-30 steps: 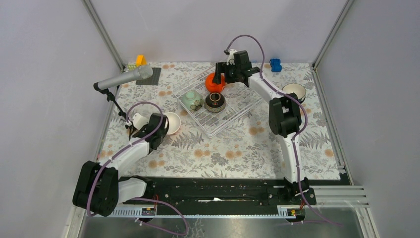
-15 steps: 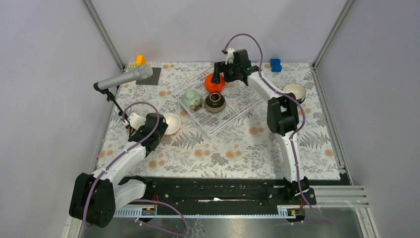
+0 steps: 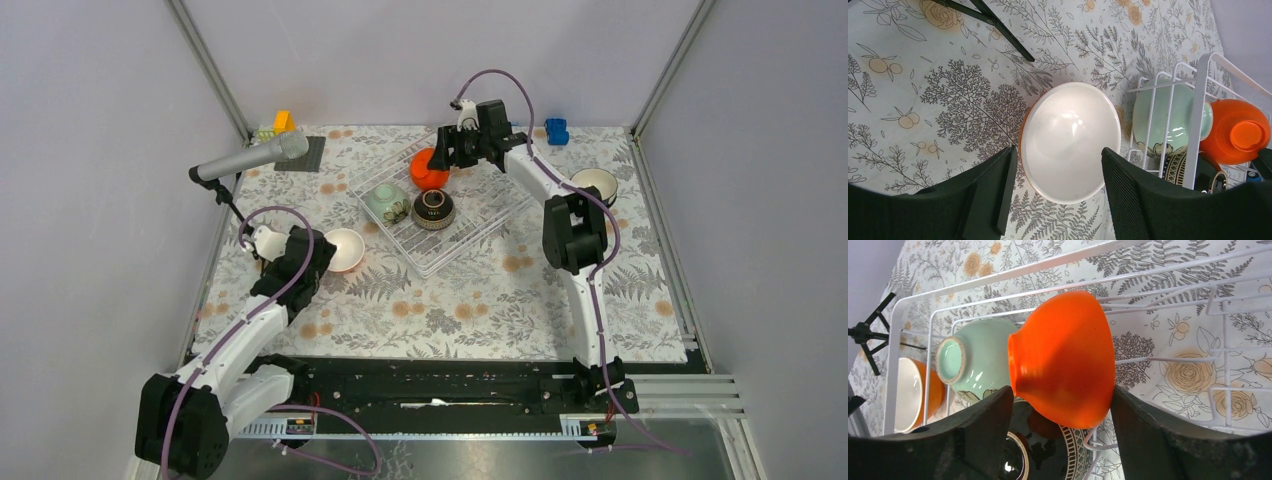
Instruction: Unload the bowls from the dish rack
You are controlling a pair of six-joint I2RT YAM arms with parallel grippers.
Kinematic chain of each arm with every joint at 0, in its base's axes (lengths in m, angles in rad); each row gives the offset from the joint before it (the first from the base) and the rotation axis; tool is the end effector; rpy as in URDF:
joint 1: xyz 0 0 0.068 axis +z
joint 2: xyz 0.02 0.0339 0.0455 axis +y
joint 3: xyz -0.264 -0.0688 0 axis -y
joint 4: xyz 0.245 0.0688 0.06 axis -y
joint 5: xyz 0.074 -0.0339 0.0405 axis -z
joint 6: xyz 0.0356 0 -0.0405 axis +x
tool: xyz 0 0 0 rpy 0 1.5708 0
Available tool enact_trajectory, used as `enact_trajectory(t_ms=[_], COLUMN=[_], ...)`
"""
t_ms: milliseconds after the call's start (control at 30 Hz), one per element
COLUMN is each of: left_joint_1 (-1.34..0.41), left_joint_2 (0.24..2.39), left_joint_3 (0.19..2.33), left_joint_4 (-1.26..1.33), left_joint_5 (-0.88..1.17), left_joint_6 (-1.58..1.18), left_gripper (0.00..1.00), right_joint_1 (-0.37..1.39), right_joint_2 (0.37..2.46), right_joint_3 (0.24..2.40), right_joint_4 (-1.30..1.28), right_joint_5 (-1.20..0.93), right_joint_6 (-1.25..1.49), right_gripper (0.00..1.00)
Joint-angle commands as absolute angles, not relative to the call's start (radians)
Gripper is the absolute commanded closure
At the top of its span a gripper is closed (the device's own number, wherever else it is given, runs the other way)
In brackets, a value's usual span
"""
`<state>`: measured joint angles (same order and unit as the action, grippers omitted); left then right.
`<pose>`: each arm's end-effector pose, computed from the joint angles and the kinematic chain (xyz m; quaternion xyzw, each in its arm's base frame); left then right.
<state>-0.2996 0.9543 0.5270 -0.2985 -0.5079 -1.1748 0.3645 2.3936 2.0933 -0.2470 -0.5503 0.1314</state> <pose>0.1903 -0.0407 0.2122 -0.4674 0.7560 -0.0972 0.4479 0.5114 0.2150 0.2236 -0.2297 0.8179 0.3453 0.3987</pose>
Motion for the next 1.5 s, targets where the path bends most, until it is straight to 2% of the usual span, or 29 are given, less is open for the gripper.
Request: enact_trajectory(t_ms=[0, 100, 267, 400, 567, 733, 800, 833, 900, 933, 1067, 1467], left_joint_1=[-0.297, -0.296, -0.296, -0.296, -0.296, -0.296, -0.296, -0.296, -0.296, -0.296, -0.297, -0.297], left_joint_2=[0.945, 0.943, 0.929, 0.917, 0.915, 0.916, 0.915, 0.914, 0.913, 0.91, 0.903, 0.902], left_joint_3=[0.535, 0.534, 0.534, 0.532, 0.533, 0.537, 0.535, 0.535, 0.537, 0.537, 0.536, 0.534], left_joint_4=[-0.284, -0.284, -0.282, -0.279, -0.266, -0.26, -0.259, -0.258, -0.258, -0.258, -0.252, -0.222], left_joint_5=[-0.509, -0.509, -0.517, -0.517, -0.508, -0.502, -0.501, -0.5, -0.5, -0.498, -0.492, -0.444], left_joint_6=[-1.154, -1.146, -1.127, -1.116, -1.098, -1.088, -1.086, -1.084, -1.08, -1.077, -1.069, -1.04], left_gripper=[0.32, 0.32, 0.32, 0.32, 0.32, 0.32, 0.32, 0.32, 0.32, 0.32, 0.32, 0.31], right_joint_1=[0.372, 0.373, 0.372, 0.37, 0.365, 0.365, 0.365, 0.364, 0.365, 0.365, 0.369, 0.433], right_joint_2=[2.313, 2.336, 2.382, 2.403, 2.415, 2.432, 2.438, 2.441, 2.442, 2.44, 2.416, 2.284], right_joint_3=[2.077, 2.093, 2.11, 2.103, 2.089, 2.099, 2.102, 2.104, 2.104, 2.097, 2.08, 1.964], right_joint_4=[-0.234, -0.229, -0.195, -0.14, -0.058, -0.027, -0.018, -0.015, -0.014, -0.014, -0.053, -0.147], right_joint_5=[-0.652, -0.667, -0.721, -0.785, -0.869, -0.929, -0.941, -0.949, -0.96, -0.958, -0.882, -0.304], right_joint_6=[0.17, 0.173, 0.195, 0.237, 0.29, 0.311, 0.32, 0.32, 0.315, 0.307, 0.247, 0.126], right_gripper=[0.27, 0.39, 0.44, 0.57, 0.62, 0.74, 0.74, 0.69, 0.52, 0.49, 0.48, 0.49])
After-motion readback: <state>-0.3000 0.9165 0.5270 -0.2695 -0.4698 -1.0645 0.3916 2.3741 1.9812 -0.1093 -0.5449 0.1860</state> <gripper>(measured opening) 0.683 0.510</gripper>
